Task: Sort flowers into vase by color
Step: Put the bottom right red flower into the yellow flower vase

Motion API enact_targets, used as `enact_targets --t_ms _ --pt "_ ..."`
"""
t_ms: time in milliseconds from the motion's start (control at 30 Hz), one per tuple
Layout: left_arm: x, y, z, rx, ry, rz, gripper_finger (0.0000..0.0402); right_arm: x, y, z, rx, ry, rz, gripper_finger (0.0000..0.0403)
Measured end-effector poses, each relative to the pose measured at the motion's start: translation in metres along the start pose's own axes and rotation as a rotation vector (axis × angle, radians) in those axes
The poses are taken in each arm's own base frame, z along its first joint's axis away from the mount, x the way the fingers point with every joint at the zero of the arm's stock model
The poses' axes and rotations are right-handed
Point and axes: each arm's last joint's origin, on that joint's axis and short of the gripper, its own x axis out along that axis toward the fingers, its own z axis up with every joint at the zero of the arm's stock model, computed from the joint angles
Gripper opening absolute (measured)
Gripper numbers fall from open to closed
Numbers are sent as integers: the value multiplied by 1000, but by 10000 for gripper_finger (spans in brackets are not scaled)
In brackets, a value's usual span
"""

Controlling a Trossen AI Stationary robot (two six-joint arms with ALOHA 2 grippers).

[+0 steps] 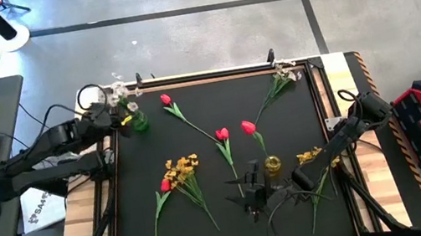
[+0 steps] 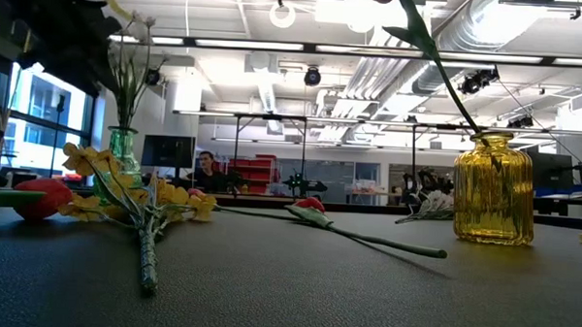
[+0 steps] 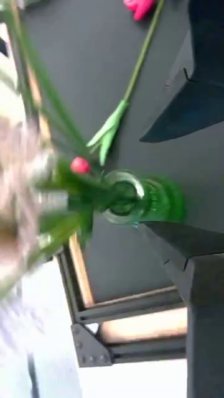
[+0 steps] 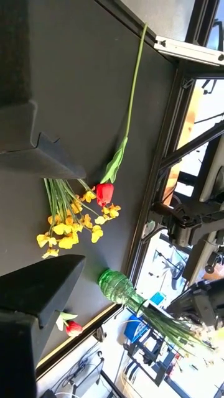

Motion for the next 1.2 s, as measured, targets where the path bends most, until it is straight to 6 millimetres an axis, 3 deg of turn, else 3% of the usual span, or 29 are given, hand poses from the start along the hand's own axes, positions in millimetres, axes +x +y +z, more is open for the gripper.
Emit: enact_targets --t_ms 500,767,1200 --pt "-63 -5 55 73 200 -89 204 0 0 4 43 -33 -2 196" --pt "-88 -7 64 85 255 -317 204 -1 1 5 51 -43 10 196" --pt "-106 -29 69 109 203 -666 204 -8 5 9 75 -57 66 196"
